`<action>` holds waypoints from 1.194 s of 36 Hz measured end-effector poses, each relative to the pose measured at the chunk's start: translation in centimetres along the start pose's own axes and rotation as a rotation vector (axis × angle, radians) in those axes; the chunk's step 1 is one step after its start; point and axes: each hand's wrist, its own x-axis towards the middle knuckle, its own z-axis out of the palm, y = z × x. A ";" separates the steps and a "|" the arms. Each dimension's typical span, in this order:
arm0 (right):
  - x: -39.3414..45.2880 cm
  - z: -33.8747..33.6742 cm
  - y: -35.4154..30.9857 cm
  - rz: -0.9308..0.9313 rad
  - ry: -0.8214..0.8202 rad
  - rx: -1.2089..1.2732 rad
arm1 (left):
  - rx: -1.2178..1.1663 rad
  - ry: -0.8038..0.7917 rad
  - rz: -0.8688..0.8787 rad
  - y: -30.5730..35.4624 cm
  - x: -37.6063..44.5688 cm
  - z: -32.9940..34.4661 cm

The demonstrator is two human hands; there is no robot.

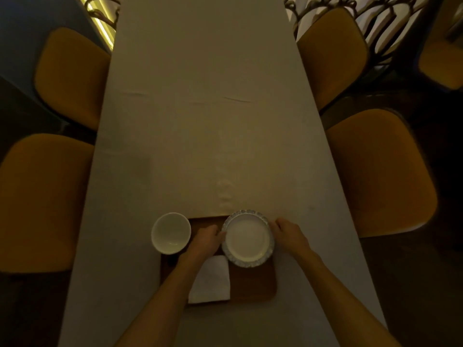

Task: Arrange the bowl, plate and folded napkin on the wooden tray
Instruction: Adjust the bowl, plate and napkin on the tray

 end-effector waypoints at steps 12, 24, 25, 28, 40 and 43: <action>-3.1 1.8 1.8 -0.084 -0.040 0.071 | -0.057 0.140 0.065 1.7 1.6 -0.8; -0.2 1.0 1.4 -0.088 -0.014 0.039 | 0.045 0.085 0.047 -0.3 0.9 0.1; 0.0 0.7 1.3 -0.088 -0.015 0.037 | 0.050 0.077 0.039 -0.4 0.8 0.1; 0.1 0.3 1.0 -0.065 -0.012 0.051 | 0.054 0.066 0.032 -0.4 0.5 0.0; -3.6 2.0 2.3 -0.060 0.010 0.133 | -0.161 0.136 0.059 0.7 0.8 0.1; -3.9 2.5 2.6 -0.072 0.021 0.160 | -0.162 0.153 0.065 0.9 0.9 0.1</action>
